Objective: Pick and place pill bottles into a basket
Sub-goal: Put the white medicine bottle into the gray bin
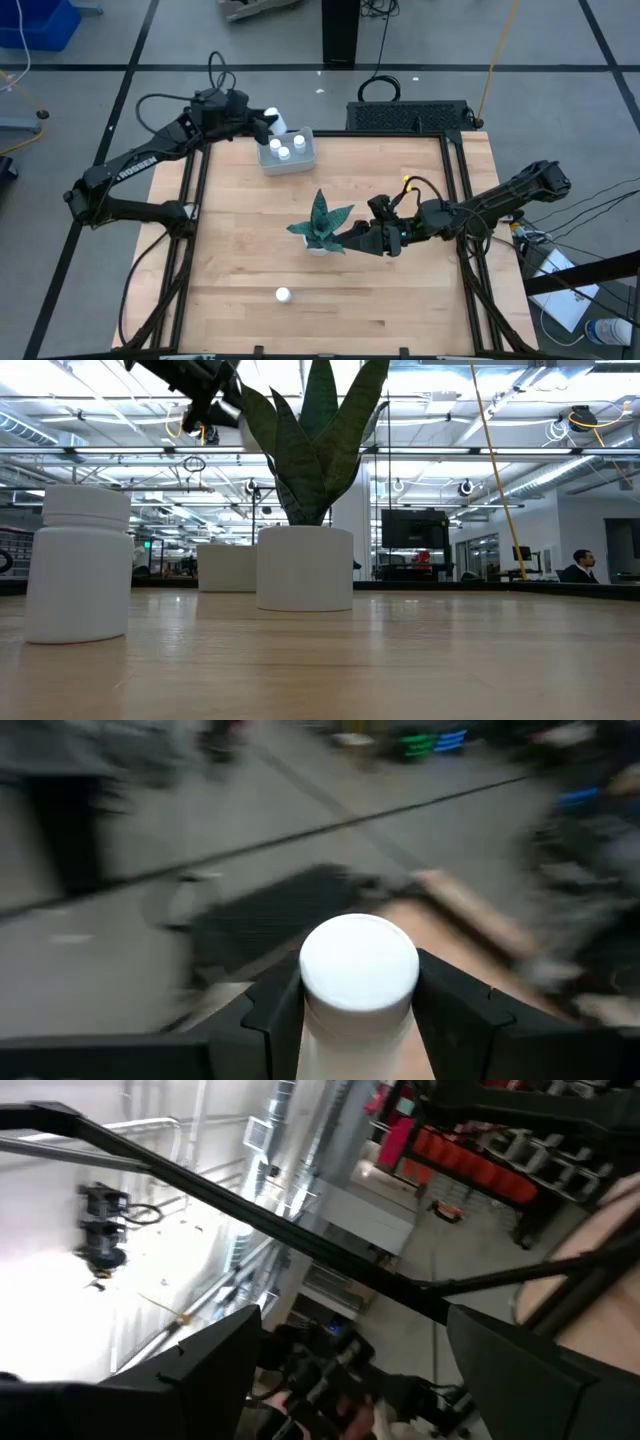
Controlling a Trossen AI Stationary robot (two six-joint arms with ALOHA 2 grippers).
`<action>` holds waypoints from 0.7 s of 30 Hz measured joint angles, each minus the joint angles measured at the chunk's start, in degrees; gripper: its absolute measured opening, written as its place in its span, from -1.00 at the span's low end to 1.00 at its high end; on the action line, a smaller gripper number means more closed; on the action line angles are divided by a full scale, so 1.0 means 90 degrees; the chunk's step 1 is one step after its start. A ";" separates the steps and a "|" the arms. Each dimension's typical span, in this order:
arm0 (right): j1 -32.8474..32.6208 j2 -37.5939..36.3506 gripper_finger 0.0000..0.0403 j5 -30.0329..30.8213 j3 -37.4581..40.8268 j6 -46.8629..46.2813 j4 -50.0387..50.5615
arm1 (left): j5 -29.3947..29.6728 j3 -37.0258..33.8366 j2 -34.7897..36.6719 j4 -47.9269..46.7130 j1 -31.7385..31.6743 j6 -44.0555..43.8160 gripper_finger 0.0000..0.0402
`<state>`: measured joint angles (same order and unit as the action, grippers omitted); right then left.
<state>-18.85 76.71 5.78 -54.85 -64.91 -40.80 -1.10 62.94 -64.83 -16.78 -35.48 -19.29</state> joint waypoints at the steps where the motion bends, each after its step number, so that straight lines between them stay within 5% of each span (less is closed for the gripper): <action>1: -0.0002 0.0000 0.53 -0.0001 0.0000 -0.0014 0.0102 | 0.0309 -0.0001 -0.0007 -0.0120 -0.0027 0.0163 -0.19; 8: -0.0002 0.0000 0.53 0.0008 0.0000 0.0052 0.0519 | 0.1405 -0.0008 -0.0467 0.0032 -0.0148 0.0661 -0.14; 21: -0.0103 0.0000 0.53 0.0015 0.0000 0.0058 0.0515 | 0.1243 -0.0008 -0.1922 0.0692 -0.0319 0.0715 -0.20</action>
<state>-19.78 76.71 5.91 -54.85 -64.39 -36.16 10.08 62.87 -82.13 -10.55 -38.35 -12.85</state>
